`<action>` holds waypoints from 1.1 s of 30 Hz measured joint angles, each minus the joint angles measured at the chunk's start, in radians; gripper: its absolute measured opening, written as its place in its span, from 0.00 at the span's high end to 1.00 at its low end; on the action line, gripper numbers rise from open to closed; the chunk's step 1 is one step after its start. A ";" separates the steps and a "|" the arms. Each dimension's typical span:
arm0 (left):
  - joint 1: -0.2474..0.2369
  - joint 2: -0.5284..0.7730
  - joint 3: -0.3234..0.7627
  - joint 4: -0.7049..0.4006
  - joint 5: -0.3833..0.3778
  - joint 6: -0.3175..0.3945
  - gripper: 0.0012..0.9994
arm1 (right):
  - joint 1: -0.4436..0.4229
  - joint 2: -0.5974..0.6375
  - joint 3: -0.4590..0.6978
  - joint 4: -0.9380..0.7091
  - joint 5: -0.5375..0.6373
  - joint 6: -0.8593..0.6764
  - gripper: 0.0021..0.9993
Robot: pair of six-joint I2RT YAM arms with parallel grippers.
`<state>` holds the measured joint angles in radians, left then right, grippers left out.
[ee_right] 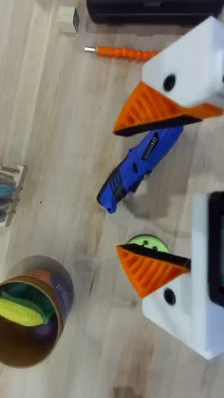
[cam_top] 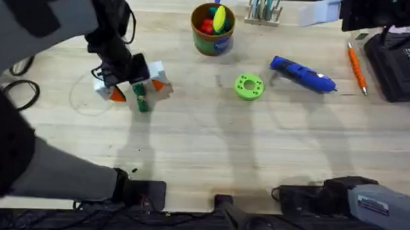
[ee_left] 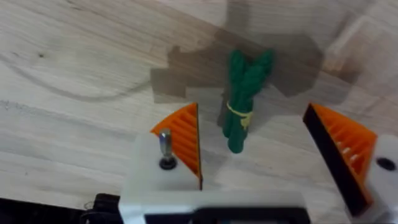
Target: Pick up the gripper from the table and insert it into the empty holder that is missing its gripper. Then pick up a screw, insert it into the mounting hole, and use the screwdriver to tighten it. Finally, clean up the table by picking up the vegetable and placing it into the bucket.
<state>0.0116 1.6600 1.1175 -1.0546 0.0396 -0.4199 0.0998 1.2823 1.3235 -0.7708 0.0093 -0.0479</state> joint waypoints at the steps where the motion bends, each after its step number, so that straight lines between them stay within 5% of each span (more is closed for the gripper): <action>1: 0.000 0.018 0.000 0.000 -0.001 -0.010 0.01 | 0.000 0.000 0.000 0.000 0.000 0.000 0.01; 18: 0.004 0.052 -0.034 0.060 -0.065 -0.060 0.04 | 0.000 0.000 0.000 0.000 0.000 0.000 0.01; 20: 0.004 0.050 -0.041 0.061 -0.053 -0.065 0.14 | 0.000 0.000 0.000 -0.003 0.000 0.000 0.01; 24: 0.004 0.048 -0.047 0.053 -0.051 -0.068 0.74 | 0.000 0.000 0.000 -0.016 0.000 0.000 0.01; 26: 0.004 0.047 -0.047 0.056 -0.052 -0.067 0.96 | 0.000 0.000 0.000 -0.016 0.000 0.000 0.01; 33: 0.004 0.046 -0.048 0.033 -0.055 -0.057 0.99 | 0.000 0.000 0.000 -0.016 0.000 0.000 0.01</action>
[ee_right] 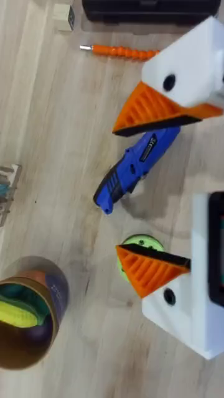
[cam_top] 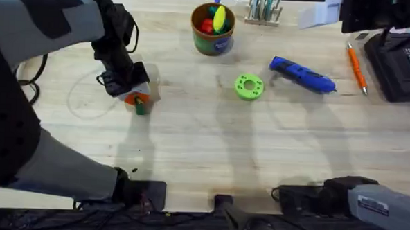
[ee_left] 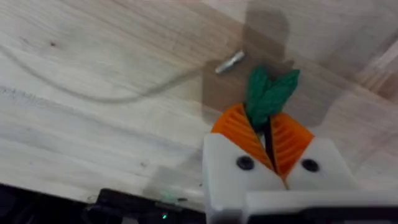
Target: Pick up the gripper from the table and insert it into the empty holder that is missing its gripper. Then pick up a screw, insert it into the mounting hole, and use the screwdriver to tighten it. Finally, clean up the table by picking up the vegetable and placing it into the bucket.
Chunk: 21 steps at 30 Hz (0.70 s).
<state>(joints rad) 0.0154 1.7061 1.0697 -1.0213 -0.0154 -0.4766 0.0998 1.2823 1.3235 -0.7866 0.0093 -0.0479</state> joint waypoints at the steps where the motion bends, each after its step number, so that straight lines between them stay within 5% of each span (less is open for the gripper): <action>1: 0.000 0.000 0.003 -0.011 0.000 0.006 0.99 | 0.000 0.000 0.000 0.000 0.000 0.000 0.01; 10: -0.034 -0.133 0.251 -0.044 0.054 0.119 0.99 | 0.000 0.000 0.000 0.000 0.000 0.000 0.01; 15: -0.146 -0.191 0.436 0.067 0.082 0.169 0.99 | 0.000 0.000 0.000 0.000 0.000 0.000 0.01; 21: -0.293 -0.180 0.473 0.306 0.101 0.200 0.99 | 0.000 0.000 0.000 0.000 0.000 0.000 0.01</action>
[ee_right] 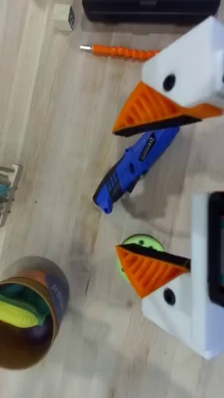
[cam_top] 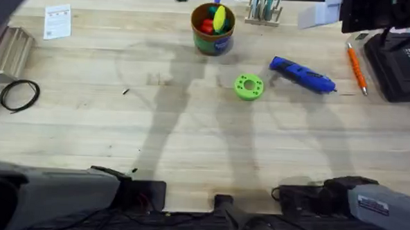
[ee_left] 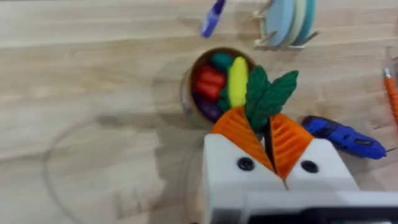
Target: Pick up the gripper from the table and insert it into the empty holder that is missing its gripper. Then pick up a screw, insert it into the mounting hole, and use the screwdriver to tighten it. Finally, clean up the table by picking up the vegetable and placing it into the bucket.
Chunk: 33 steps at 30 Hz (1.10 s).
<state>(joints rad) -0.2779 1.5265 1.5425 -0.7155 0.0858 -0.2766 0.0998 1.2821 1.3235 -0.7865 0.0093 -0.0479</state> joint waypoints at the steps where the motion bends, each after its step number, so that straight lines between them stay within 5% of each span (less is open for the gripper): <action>1: -0.019 0.012 0.000 0.029 0.001 0.002 0.99 | 0.000 0.000 0.000 0.000 0.000 0.000 0.01; 13: -0.052 0.327 -0.001 0.230 0.007 0.009 0.99 | 0.000 0.000 0.000 0.000 0.000 0.000 0.01; 19: -0.052 0.365 -0.003 0.252 0.007 0.011 0.99 | 0.000 0.000 0.000 -0.006 0.000 0.000 0.01; 21: -0.052 0.361 -0.003 0.260 0.007 0.017 0.75 | 0.000 0.000 0.000 -0.007 0.000 0.000 0.01; 25: -0.050 0.355 -0.003 0.248 0.008 0.023 0.11 | 0.000 0.000 0.000 -0.007 0.000 0.000 0.01; 26: -0.049 0.352 -0.003 0.239 0.008 0.027 0.04 | 0.000 0.000 0.000 -0.010 0.000 0.000 0.01; 33: -0.038 0.237 -0.003 0.109 0.007 0.101 0.01 | 0.000 0.000 0.000 -0.045 -0.003 0.006 0.01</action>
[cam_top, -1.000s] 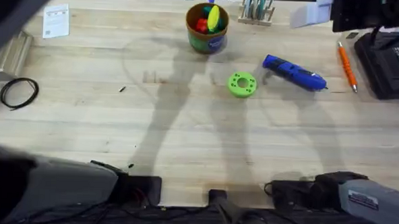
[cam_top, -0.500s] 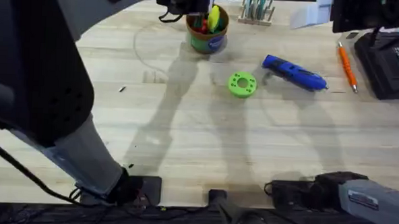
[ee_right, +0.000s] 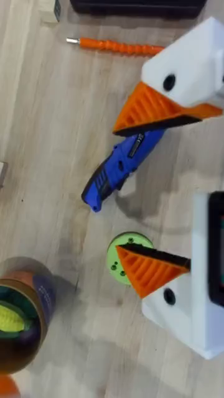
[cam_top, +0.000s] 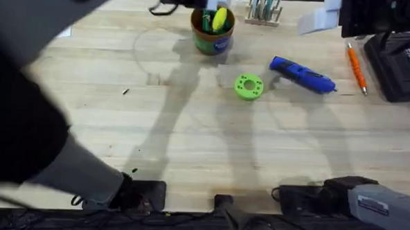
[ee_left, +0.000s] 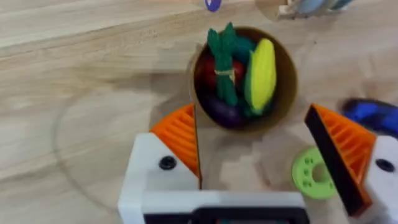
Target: Pick up the gripper from the table and insert it into the empty holder that is missing its gripper. Then pick up a screw, insert it into the mounting hole, and use the screwdriver to tighten it. Finally, clean up the table by picking up the vegetable and placing it into the bucket.
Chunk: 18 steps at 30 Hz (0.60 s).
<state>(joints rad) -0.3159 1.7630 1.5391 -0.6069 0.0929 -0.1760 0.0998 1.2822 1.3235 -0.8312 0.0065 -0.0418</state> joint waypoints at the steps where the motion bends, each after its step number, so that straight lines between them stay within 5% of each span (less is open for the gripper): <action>1: 0.001 -0.033 0.000 -0.032 0.000 0.011 0.01 | 0.000 0.000 0.000 -0.002 -0.001 0.007 0.01; 12: 0.001 -0.348 0.002 -0.551 -0.121 0.086 0.01 | 0.000 -0.128 0.000 -0.109 -0.004 0.065 0.01; 18: 0.034 -0.409 -0.054 -0.620 -0.143 0.045 0.01 | 0.000 -0.205 0.000 -0.264 -0.005 0.091 0.01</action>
<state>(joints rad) -0.2821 1.3540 1.4849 -1.2266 -0.0498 -0.1314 0.0998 1.0775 1.3235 -1.0954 0.0017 0.0494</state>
